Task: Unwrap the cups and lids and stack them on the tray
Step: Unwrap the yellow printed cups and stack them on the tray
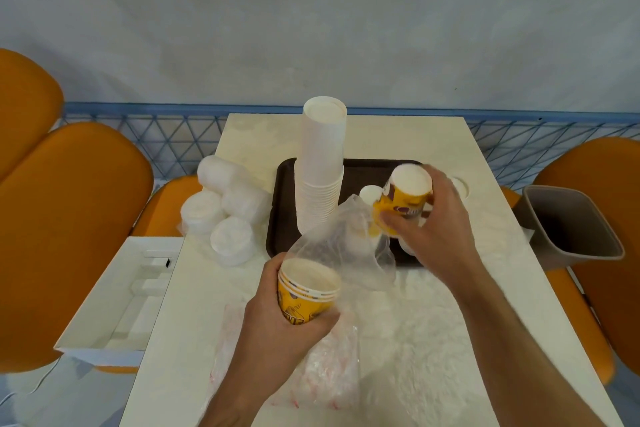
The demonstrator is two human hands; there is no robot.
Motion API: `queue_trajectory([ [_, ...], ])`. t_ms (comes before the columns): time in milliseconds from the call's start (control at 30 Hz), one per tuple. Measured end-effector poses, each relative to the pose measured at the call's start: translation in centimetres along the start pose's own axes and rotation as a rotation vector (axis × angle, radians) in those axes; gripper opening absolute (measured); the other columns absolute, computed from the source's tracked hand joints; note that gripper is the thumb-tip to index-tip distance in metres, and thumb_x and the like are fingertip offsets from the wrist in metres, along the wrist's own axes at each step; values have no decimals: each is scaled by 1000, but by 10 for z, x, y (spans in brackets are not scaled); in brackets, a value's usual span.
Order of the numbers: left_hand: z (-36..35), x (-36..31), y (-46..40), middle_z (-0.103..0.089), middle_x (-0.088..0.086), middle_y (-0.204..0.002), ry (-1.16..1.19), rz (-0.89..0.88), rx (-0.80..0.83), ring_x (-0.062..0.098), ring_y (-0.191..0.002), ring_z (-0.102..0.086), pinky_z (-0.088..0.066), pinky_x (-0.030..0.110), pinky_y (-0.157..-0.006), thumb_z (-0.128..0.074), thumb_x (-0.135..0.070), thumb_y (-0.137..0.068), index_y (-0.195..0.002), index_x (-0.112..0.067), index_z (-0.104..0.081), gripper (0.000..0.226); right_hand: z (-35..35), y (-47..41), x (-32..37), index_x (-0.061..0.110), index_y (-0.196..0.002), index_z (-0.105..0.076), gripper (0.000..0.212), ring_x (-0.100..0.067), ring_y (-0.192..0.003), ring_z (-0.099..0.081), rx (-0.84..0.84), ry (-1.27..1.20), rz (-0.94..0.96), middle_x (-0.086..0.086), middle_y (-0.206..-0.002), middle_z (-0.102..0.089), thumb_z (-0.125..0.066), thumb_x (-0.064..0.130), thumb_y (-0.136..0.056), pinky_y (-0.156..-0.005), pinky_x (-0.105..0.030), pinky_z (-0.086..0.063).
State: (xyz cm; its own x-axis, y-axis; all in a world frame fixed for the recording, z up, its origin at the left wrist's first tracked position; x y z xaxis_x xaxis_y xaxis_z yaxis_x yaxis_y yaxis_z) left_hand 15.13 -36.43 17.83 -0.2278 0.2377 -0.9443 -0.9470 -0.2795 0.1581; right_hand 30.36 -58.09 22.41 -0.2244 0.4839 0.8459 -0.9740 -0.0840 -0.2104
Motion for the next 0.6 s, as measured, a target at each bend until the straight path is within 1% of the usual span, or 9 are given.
queue_trajectory([
  [67,-1,-1,0,-62,-34,-100,4,-2,4,-8,-95,-62,-48,5,-69,-91,-16,-65,-117,-42,-48,72,-3,-12,4,40,-135,-36,80,6,-104,-56,-20,-25,20,25,-115,-50,-88,22,-77,-77,-7,-47],
  [100,-1,-2,1,-62,-35,-100,5,-4,5,-8,-94,-61,-48,5,-69,-91,-16,-65,-117,-42,-48,72,-6,-17,5,40,-138,-34,82,2,-103,-59,-13,-30,28,22,-116,-52,-87,21,-78,-77,-7,-49],
  [133,-2,-3,1,-61,-36,-99,6,-7,6,-9,-95,-61,-47,4,-69,-91,-15,-65,-117,-43,-48,72,-11,-21,4,41,-137,-33,81,-5,-103,-62,-5,-18,38,15,-118,-55,-86,21,-79,-79,-10,-51],
  [200,-1,-4,1,-60,-38,-101,2,-12,2,-10,-96,-60,-47,4,-69,-91,-15,-65,-116,-43,-47,73,-22,-27,2,43,-130,-35,72,-16,-105,-61,21,56,62,7,-120,-57,-84,24,-81,-83,-28,-55],
  [267,1,-3,1,-60,-39,-101,-1,-12,-7,-11,-95,-60,-47,4,-69,-91,-16,-65,-116,-45,-46,73,-36,-31,-7,38,-125,-40,59,-18,-106,-60,61,144,68,5,-121,-60,-81,27,-84,-84,-34,-54],
  [367,3,-2,2,-60,-37,-100,-11,-10,-10,-10,-94,-60,-47,4,-69,-91,-18,-65,-115,-46,-46,73,-53,-31,-25,27,-119,-52,38,-19,-105,-61,112,260,94,1,-122,-64,-76,28,-89,-80,-27,-47],
  [433,4,-2,2,-60,-37,-100,-15,-10,-10,-10,-94,-60,-46,4,-69,-91,-18,-66,-116,-45,-46,72,-59,-25,-39,23,-119,-59,29,-21,-108,-62,120,289,82,0,-125,-65,-72,28,-93,-80,-25,-45],
  [533,3,-3,1,-59,-39,-101,-8,-9,-6,-11,-96,-59,-46,3,-69,-91,-18,-65,-115,-44,-47,71,-62,-15,-53,23,-128,-62,32,-18,-116,-60,131,294,0,2,-133,-62,-67,24,-96,-88,-24,-44],
  [600,2,-3,1,-57,-41,-100,-4,-9,-5,-13,-96,-58,-46,3,-68,-91,-18,-66,-114,-46,-45,72,-63,-15,-54,21,-130,-63,34,-19,-119,-58,147,252,5,0,-132,-61,-68,20,-95,-94,-24,-44],
])
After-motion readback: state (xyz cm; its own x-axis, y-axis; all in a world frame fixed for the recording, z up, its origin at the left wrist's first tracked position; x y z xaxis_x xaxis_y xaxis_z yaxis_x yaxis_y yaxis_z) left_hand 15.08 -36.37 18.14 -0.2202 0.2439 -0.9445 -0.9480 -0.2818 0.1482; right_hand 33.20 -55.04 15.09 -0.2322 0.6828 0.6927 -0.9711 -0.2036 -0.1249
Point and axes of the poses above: each hand's wrist, its own y-axis away from the middle knuckle, its own z-axis out of the back of the hand, x = y × z, the point moved 9 cm from there along -y, towards the middle knuckle
